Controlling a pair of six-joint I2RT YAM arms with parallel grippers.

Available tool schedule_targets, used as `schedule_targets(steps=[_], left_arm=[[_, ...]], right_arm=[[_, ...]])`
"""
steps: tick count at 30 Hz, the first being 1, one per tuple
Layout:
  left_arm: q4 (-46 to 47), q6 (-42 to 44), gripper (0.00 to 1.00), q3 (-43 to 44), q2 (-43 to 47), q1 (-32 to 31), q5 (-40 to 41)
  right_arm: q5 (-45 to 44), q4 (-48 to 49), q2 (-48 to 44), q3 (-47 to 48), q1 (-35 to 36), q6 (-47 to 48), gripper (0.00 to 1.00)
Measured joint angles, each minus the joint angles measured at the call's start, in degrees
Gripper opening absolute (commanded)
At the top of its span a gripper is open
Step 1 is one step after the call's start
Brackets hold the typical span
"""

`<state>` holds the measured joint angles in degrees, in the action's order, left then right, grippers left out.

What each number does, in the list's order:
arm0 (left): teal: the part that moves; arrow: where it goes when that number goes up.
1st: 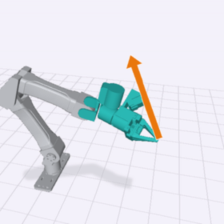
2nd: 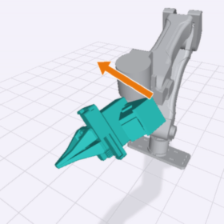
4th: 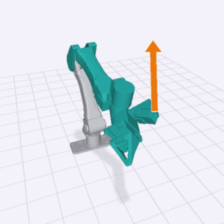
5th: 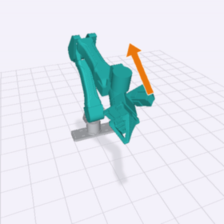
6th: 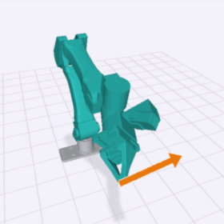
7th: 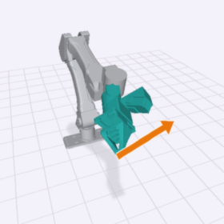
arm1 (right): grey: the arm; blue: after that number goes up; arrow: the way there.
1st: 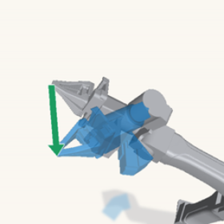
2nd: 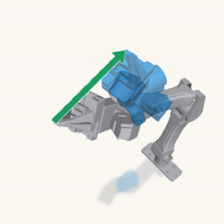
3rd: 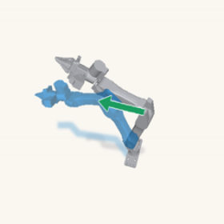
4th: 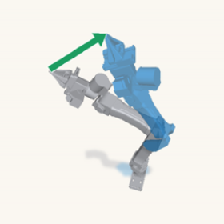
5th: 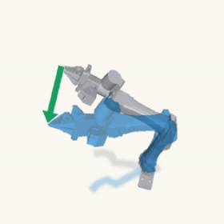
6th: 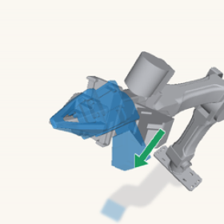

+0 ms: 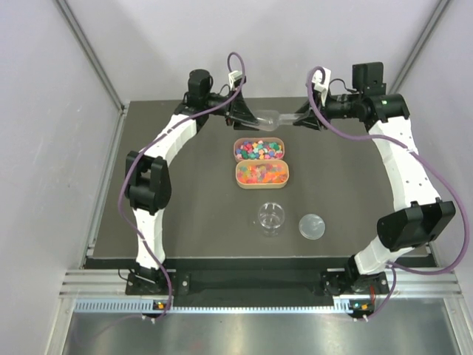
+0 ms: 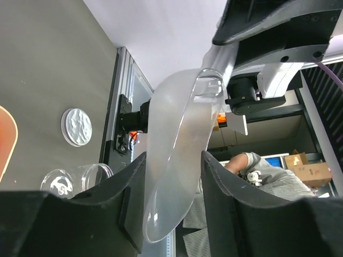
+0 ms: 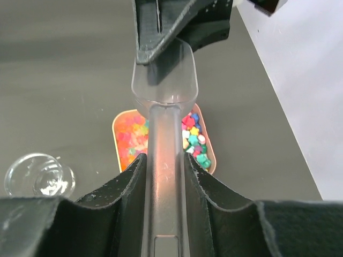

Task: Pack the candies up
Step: Pick up the spatula from the center of the board.

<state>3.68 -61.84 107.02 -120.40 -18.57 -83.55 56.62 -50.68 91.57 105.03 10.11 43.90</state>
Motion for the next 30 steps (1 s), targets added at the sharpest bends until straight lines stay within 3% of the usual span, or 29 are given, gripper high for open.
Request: schedule_targets(steps=[5,8,9,14,19,24,30], left_arm=[[2.29,-0.33,0.55,0.90,-0.33,0.68,-0.44],[4.66,-1.03,0.56,5.68,-2.84,2.75,-1.29],[5.75,-1.31,0.61,6.91,-3.65,3.72,-1.29],[16.90,-5.16,0.62,7.52,-8.50,10.21,-1.18],[28.11,-10.60,0.54,3.34,-14.69,12.48,-1.05],[32.87,-13.29,0.35,3.17,-16.94,9.55,-1.11],[43.63,-15.74,0.40,3.67,-15.85,7.19,-1.64]], right_arm=[[-2.97,-1.57,-0.02,-0.81,0.17,3.76,0.00],[-5.86,-1.68,0.00,-2.08,0.15,5.86,0.00],[-6.93,-1.95,0.04,-2.25,0.09,6.14,0.00],[-10.99,-4.79,2.71,2.51,-0.11,5.51,0.00],[-15.23,-7.08,8.87,13.53,0.24,5.18,0.00],[-20.33,-10.73,11.65,15.63,2.43,7.91,0.00],[-23.67,-11.39,12.85,13.62,3.63,8.28,0.00]])
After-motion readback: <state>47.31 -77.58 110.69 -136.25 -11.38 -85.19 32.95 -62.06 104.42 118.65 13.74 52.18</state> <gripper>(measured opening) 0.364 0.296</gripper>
